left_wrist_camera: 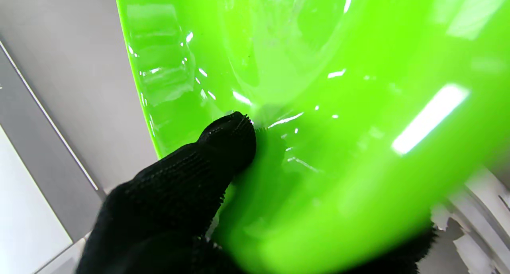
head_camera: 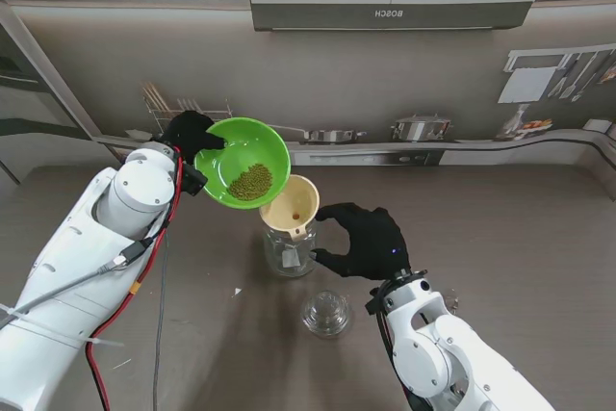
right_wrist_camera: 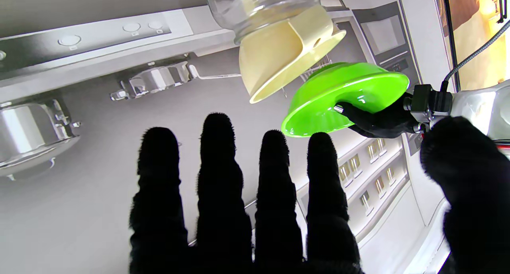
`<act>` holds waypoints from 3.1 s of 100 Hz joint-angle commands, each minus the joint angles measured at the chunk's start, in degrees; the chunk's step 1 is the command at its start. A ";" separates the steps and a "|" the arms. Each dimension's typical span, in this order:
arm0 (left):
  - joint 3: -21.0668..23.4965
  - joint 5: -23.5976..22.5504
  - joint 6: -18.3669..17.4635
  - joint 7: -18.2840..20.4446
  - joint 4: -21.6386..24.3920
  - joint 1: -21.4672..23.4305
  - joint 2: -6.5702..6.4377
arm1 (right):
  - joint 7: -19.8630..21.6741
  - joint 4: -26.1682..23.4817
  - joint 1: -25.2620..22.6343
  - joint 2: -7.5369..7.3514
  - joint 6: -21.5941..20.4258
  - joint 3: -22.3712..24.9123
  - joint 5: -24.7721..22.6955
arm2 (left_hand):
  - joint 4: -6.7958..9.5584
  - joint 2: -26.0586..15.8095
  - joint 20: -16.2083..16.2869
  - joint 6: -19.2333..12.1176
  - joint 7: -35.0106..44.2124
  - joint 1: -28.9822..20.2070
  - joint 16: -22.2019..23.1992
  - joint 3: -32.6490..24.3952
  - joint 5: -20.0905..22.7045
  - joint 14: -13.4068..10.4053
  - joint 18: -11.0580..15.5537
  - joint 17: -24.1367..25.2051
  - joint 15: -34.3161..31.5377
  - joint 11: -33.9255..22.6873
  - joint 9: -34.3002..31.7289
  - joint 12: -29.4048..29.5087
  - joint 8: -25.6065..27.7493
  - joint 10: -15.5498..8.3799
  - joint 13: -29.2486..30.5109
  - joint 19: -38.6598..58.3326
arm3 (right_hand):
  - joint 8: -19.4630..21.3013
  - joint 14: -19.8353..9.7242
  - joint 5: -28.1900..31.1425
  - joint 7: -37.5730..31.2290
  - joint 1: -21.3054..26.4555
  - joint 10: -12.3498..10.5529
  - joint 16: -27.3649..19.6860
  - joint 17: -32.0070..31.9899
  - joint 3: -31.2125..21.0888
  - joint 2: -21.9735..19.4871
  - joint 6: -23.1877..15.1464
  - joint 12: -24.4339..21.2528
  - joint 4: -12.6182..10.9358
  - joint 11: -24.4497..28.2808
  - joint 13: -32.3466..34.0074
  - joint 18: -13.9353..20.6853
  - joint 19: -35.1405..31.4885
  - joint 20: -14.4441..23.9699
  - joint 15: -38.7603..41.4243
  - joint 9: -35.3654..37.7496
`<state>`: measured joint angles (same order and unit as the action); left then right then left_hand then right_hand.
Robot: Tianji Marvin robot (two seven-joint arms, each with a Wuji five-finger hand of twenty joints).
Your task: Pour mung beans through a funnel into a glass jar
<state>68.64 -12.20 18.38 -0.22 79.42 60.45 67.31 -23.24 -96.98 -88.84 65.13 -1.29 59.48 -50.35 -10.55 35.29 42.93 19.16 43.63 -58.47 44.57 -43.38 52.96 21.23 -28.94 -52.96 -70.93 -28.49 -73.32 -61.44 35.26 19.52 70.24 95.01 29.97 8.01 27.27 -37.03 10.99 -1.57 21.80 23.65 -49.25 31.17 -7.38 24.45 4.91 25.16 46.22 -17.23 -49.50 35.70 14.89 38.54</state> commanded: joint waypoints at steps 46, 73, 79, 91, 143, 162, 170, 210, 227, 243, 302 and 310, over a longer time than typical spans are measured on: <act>-4.08 -0.13 -2.71 -3.09 -1.12 -2.20 2.13 | -0.42 0.03 -0.03 0.44 0.85 -0.36 -0.35 | 1.78 -0.75 -0.06 -4.54 4.70 -4.55 -0.18 -8.51 5.14 2.12 0.19 -3.61 -2.73 -1.50 -3.90 0.65 1.90 2.00 2.13 -0.67 | -1.29 -0.37 -1.95 0.38 -2.19 -0.36 -0.68 -0.71 -0.20 -1.58 -0.18 -0.52 -1.67 -0.26 -1.07 0.67 0.58 -0.86 -0.64 -1.19; -5.87 -1.11 -5.56 -6.01 -1.94 -2.62 2.83 | -1.10 0.25 0.09 0.56 1.29 -0.52 -0.44 | 1.68 -0.46 -0.23 -4.53 4.89 -4.32 -0.35 -8.93 5.08 2.22 0.13 -3.79 -2.85 -1.65 -4.03 0.68 1.81 1.83 2.12 -0.63 | -1.32 -0.40 -2.23 0.37 -2.26 -0.17 -0.71 -0.78 -0.22 -1.68 0.01 -0.59 -1.70 -0.29 -1.11 0.53 0.56 -0.94 -0.67 -1.45; -6.15 -1.57 -6.09 -6.41 -2.05 -2.60 2.87 | -1.14 0.24 0.07 0.57 1.39 -0.55 -0.46 | 1.66 -0.41 -0.25 -4.64 4.92 -4.31 -0.38 -8.99 5.05 2.19 0.13 -3.83 -2.85 -1.67 -4.03 0.69 1.78 1.81 2.11 -0.62 | -1.33 -0.36 -2.27 0.37 -2.29 -0.22 -0.72 -0.77 -0.20 -1.70 0.00 -0.59 -1.70 -0.26 -1.12 0.62 0.55 -0.96 -0.67 -1.47; -6.72 -2.36 -7.33 -7.45 -2.53 -2.63 3.03 | -1.21 0.13 -0.01 0.57 1.52 -0.60 -0.54 | 1.62 -0.38 -0.30 -4.72 5.02 -4.23 -0.43 -9.11 5.08 2.14 0.14 -3.83 -2.88 -1.70 -4.06 0.70 1.74 1.78 2.13 -0.60 | -1.37 -0.34 -2.46 0.41 -2.36 -0.18 -0.71 -0.75 -0.17 -1.79 0.09 -0.61 -1.71 -0.21 -1.02 0.64 0.54 -0.99 -0.63 -1.53; -9.05 -5.58 -13.27 -11.79 -5.87 -3.07 3.66 | -1.47 -0.28 -0.21 0.59 2.09 -0.79 -0.88 | 1.38 -0.24 -0.51 -4.77 5.41 -4.04 -0.84 -9.38 4.90 2.13 0.22 -3.83 -2.63 -1.68 -4.03 0.82 1.43 1.65 2.11 -0.56 | -1.43 -0.22 -2.81 0.47 -2.56 -0.05 -0.84 -1.09 -0.21 -1.98 0.11 -0.76 -1.76 -0.29 -1.57 0.58 0.66 -1.17 -0.86 -2.42; -9.06 -6.15 -14.28 -12.16 -5.38 -2.83 3.58 | -1.82 -0.55 -0.26 0.56 2.20 -0.99 -1.39 | 1.37 -0.35 -0.55 -4.93 5.48 -3.98 -0.86 -9.36 4.84 2.06 0.22 -3.83 -2.67 -1.67 -3.99 0.85 1.30 1.51 2.10 -0.55 | -1.46 -0.17 -2.72 0.49 -2.70 -0.18 -0.89 -1.19 -0.01 -2.08 0.07 -0.80 -1.77 -0.17 -1.69 0.58 0.74 -1.26 -0.87 -2.42; -8.95 -6.62 -14.70 -12.38 -5.03 -2.64 3.50 | -1.84 -0.66 -0.15 0.54 2.47 -1.10 -1.63 | 1.36 -0.33 -0.56 -5.11 5.51 -3.96 -0.88 -9.35 4.80 1.94 0.22 -3.83 -2.68 -1.71 -4.01 0.83 1.26 1.48 2.10 -0.54 | -1.48 -0.26 -2.76 0.54 -2.72 -0.16 -0.93 -1.35 0.06 -2.14 0.10 -0.85 -1.78 -0.24 -1.85 0.55 0.84 -1.31 -0.93 -2.61; -9.13 -8.52 -17.07 -13.11 -4.47 -2.02 3.21 | -1.86 -0.74 0.97 0.55 2.95 -2.01 -2.21 | 1.33 -0.39 -0.66 -5.05 5.76 -3.93 -0.98 -9.36 4.61 1.89 0.29 -3.76 -2.60 -1.71 -3.96 0.84 1.17 1.40 2.08 -0.63 | -1.54 -0.35 -3.01 0.77 -2.91 -0.19 -1.26 -1.79 0.32 -2.43 0.04 -0.98 -1.90 -0.28 -2.48 0.56 1.53 -1.75 -1.36 -3.48; -9.02 -9.26 -18.04 -13.12 -4.26 -1.96 3.02 | -1.00 -1.04 1.41 0.37 2.69 -2.14 -2.60 | 1.29 -0.40 -0.74 -5.23 5.90 -3.85 -1.01 -9.29 4.58 1.77 0.43 -3.68 -2.55 -1.78 -3.90 0.73 1.18 1.24 2.11 -0.77 | -1.58 -0.42 -3.26 0.96 -3.12 -0.22 -1.41 -1.87 0.45 -2.73 0.06 -1.04 -1.96 -0.32 -2.66 0.63 1.73 -1.92 -1.52 -3.70; -8.81 -10.11 -18.94 -13.14 -4.32 -1.93 2.80 | -0.17 -1.12 2.02 0.20 2.53 -2.25 -2.96 | 1.29 -0.48 -0.77 -5.27 5.94 -3.88 -1.03 -9.27 4.54 1.72 0.48 -3.69 -2.48 -1.79 -3.88 0.70 1.13 1.18 2.10 -0.78 | -1.62 0.04 -4.06 1.33 -3.31 -0.10 -1.90 -2.52 0.72 -2.98 0.13 -1.20 -2.01 -0.67 -3.87 0.55 2.51 -2.36 -2.35 -4.90; -8.44 -11.80 -21.22 -13.26 -4.16 -1.85 2.39 | -0.72 -0.83 3.28 0.26 2.99 -3.17 -3.80 | 1.29 -0.63 -0.87 -5.47 6.20 -3.89 -1.01 -9.06 4.25 1.63 0.70 -3.53 -2.47 -1.85 -3.65 0.45 1.11 1.18 2.10 -0.86 | -4.87 -0.23 -4.50 6.67 -5.09 0.52 -6.60 -4.50 0.15 -5.26 0.26 -7.20 -2.54 -5.10 -7.49 0.83 6.95 -6.41 -5.91 -5.27; -8.59 -12.18 -21.92 -13.68 -4.33 -1.95 2.41 | -0.99 -0.77 3.41 0.30 3.19 -3.32 -3.91 | 1.29 -0.60 -0.88 -5.42 6.24 -3.91 -1.01 -9.06 4.18 1.61 0.71 -3.53 -2.46 -1.87 -3.69 0.41 1.05 1.10 2.10 -0.85 | -4.93 -0.27 -4.61 6.72 -5.20 0.44 -6.62 -4.50 0.19 -5.31 0.26 -7.17 -2.51 -4.98 -7.39 0.86 6.88 -6.47 -5.80 -5.29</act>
<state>59.97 -24.14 -2.81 -14.33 74.71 58.96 69.59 -24.66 -97.59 -85.43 65.14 1.73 56.39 -53.91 -10.55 36.35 42.72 19.16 43.81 -58.30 43.97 -44.71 53.76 21.29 -29.13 -53.95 -71.03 -28.52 -74.10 -60.79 35.13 19.53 70.46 94.93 26.42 8.00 23.74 -31.20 8.15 -1.23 16.24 20.01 -48.99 26.99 -7.19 17.98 4.26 20.84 40.59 -17.18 -43.98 30.47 9.88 33.55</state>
